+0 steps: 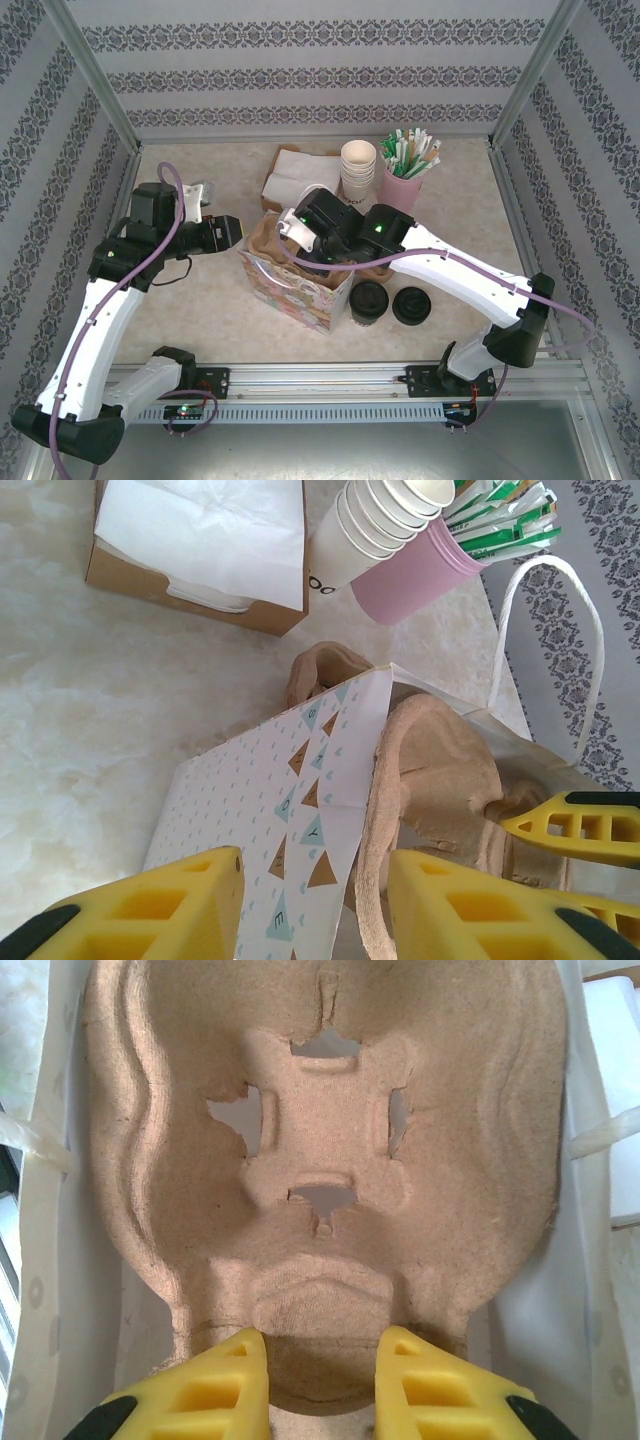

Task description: Pack the takeout coffee

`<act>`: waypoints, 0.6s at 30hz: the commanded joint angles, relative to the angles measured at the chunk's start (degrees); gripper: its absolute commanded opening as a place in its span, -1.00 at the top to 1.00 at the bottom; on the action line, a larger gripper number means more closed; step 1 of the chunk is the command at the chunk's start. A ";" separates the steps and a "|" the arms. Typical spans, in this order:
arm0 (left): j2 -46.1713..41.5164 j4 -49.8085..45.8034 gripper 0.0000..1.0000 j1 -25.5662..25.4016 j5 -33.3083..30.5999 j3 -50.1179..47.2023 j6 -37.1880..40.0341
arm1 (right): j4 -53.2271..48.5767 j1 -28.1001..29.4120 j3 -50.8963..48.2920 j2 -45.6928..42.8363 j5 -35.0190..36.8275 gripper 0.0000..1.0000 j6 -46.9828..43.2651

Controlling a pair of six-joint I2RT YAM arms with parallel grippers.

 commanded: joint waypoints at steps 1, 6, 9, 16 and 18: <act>-0.82 2.04 0.14 -0.21 0.18 -0.87 -0.95 | -0.66 0.63 -1.00 -1.21 0.86 0.52 0.04; -0.03 2.46 0.13 -0.24 2.19 -1.59 -0.80 | 1.62 0.67 -1.68 -2.72 -0.64 0.52 1.07; 0.31 2.75 0.09 -0.46 3.56 -1.89 -0.61 | 2.71 0.62 -2.06 -3.50 -0.57 0.52 1.41; 1.14 2.69 0.07 -0.79 4.52 -2.57 0.39 | 2.74 0.65 -2.42 -3.73 0.34 0.53 1.57; 1.58 2.67 0.08 -0.91 4.84 -2.83 0.56 | 2.44 0.67 -2.33 -3.87 1.55 0.54 1.91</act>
